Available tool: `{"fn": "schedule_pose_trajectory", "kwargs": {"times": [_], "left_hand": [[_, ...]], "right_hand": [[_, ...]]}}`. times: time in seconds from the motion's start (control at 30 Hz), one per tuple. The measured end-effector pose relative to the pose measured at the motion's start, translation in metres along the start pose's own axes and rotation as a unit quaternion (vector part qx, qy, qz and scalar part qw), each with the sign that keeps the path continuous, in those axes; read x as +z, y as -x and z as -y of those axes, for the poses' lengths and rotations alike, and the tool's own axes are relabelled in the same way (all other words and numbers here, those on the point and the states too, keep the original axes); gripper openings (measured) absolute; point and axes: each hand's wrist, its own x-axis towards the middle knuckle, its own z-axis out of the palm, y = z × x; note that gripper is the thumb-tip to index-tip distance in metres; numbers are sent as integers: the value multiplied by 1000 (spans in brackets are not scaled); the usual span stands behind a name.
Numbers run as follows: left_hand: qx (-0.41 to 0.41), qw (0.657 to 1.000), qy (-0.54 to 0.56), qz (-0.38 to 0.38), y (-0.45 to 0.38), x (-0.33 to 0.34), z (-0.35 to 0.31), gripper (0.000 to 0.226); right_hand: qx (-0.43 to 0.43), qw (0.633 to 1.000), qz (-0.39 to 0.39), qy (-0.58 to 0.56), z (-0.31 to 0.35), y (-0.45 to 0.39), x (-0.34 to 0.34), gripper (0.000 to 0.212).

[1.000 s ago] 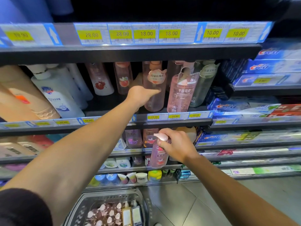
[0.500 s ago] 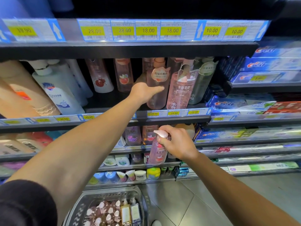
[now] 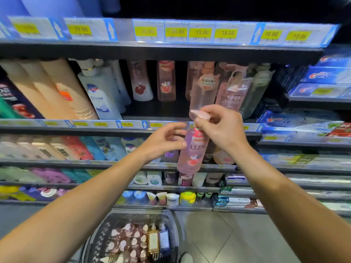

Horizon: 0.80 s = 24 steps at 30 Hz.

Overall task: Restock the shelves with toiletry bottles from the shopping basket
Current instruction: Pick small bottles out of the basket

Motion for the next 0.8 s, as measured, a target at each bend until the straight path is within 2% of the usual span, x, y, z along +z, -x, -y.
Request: {"fn": "schedule_pose_trajectory", "kwargs": {"times": [0.07, 0.13, 0.2, 0.27, 0.37, 0.47, 0.53, 0.6, 0.7, 0.8], "left_hand": [[14, 998, -68, 2, 8, 8, 3, 62], [25, 987, -148, -47, 9, 13, 5, 64], [37, 973, -194, -116, 9, 14, 3, 57], [52, 959, -233, -151, 11, 9, 1, 50], [53, 951, -253, -168, 19, -4, -2, 49], [76, 940, -259, -209, 29, -22, -7, 52], [107, 938, -245, -220, 31, -33, -17, 51], [139, 937, -229, -222, 28, -39, -30, 50], [177, 931, -231, -220, 15, -43, -48, 52], [193, 915, -282, -215, -4, -44, -58, 55]], "right_hand": [[-8, 999, -10, -32, 18, -6, 1, 26], [-11, 999, -13, -50, 32, -12, 4, 31], [-17, 998, -8, -58, 41, -15, 9, 32], [-33, 998, -12, -59, 46, -15, 14, 29], [-62, 995, -42, -72, 43, -10, 17, 26], [-56, 992, -62, -100, 26, -4, 18, 27], [-52, 996, -55, -38, 7, 1, 25, 24], [-49, 997, -12, 52, -12, 5, 35, 27], [-67, 983, 70, 159, -31, 5, 50, 44], [-79, 952, 135, 262, -41, -1, 58, 59]]}}
